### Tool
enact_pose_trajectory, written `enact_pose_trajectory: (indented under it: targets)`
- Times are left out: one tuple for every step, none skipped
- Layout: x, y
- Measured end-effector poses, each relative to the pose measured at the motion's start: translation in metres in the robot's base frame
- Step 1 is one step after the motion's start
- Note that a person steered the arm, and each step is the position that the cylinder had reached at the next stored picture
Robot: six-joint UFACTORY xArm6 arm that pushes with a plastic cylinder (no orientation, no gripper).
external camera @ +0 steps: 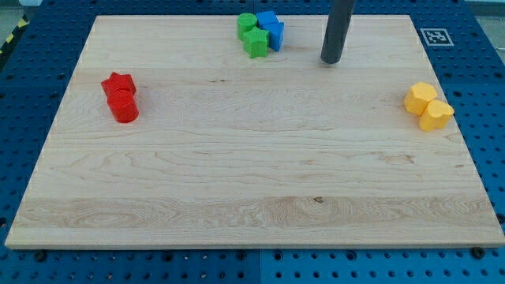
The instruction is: Point at the blue cube
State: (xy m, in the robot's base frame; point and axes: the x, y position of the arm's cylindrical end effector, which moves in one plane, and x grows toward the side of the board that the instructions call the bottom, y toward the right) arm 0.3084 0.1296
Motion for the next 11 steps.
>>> enact_pose_trajectory:
  targets:
    - [0.0,0.0]
    - [-0.013,0.0]
    - [-0.047,-0.003]
    - [-0.068,-0.02]
    - [-0.088,-0.047]
    - [-0.1,-0.049]
    - [-0.11,-0.049]
    - [-0.117,-0.052]
    - [-0.117,-0.054]
    - [-0.116,-0.075]
    - [-0.116,-0.08]
